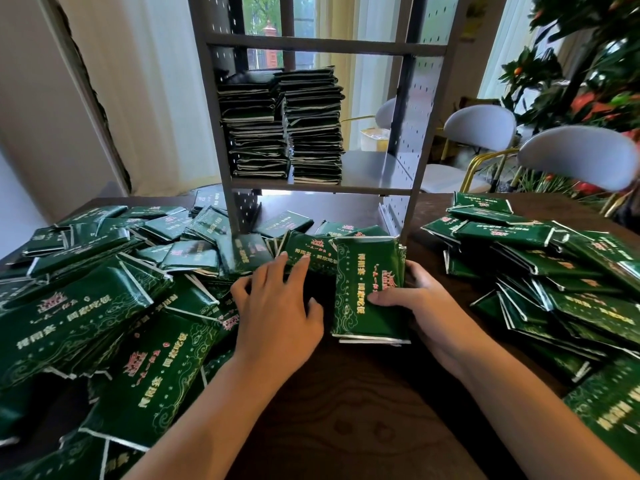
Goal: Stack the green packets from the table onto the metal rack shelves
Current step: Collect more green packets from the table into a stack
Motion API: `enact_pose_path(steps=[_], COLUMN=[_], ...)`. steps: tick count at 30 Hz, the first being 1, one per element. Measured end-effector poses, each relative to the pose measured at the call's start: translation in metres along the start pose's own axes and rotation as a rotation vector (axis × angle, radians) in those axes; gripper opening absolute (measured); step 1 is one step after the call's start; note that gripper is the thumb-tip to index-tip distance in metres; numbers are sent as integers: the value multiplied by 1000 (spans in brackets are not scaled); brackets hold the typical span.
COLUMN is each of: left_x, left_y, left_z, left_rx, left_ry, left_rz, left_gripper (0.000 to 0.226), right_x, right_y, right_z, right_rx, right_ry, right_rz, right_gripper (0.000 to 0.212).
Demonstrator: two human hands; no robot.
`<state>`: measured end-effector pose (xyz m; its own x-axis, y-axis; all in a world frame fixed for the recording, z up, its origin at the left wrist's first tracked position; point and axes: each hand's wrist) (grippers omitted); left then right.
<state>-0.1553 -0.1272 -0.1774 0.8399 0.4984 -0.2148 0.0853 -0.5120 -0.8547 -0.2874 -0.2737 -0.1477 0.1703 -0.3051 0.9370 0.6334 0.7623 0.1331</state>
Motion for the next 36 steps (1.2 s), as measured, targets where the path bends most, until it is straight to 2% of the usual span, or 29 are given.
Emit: enact_pose_path(steps=[2,4,5,9,11,17,20,24,29,32,36], left_x=[1,2,4,12,11,9,10,15,11,11,5], left_y=[-2,-6,-9,-13,-14,-11,-9,-9,-11,-10,-17], left_z=[-2,-5,-6,-6,-4,-4,-5,-5,-4,-5,-4], left_rx=[-112,-139,-100,243,255,-27,16,78,-99,-231,-413], left_ry=[-2,-63,-106,-219,-206,-128,-126,-135,-110,-84,-53], left_rz=[-29,-83,-100,-246,-289,-175,-129,-188,-147,-29,153], left_gripper=[61,63,64,69,66,49,59,63,48,35,35], right_x=[0,1,0,-1,-1,-3,-3,-4,-4,-3,-2], right_y=[0,1,1,0,1,0,0,0,-1,0,0], right_z=[0,1,1,0,0,-1,-2,-3,-3,-3,-1], right_rx=[-1,5,6,3,7,6,12,9,13,21,29], right_ry=[-7,-9,-9,-15,-13,-13,-9,-17,-19,-23,-26], right_rz=[6,6,6,6,2,6,-1,5,12,4,-2], right_gripper=[54,52,52,52,52,52,53,53,54,51,48])
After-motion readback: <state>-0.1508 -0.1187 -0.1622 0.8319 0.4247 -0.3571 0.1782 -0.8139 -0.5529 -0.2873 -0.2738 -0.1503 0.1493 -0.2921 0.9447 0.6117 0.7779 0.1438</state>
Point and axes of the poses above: each hand's wrist, its own z-axis away from the middle knuckle, its own y-axis out of the palm, x = y × z, and after that the axes turned 8 degrees about y, right-handed
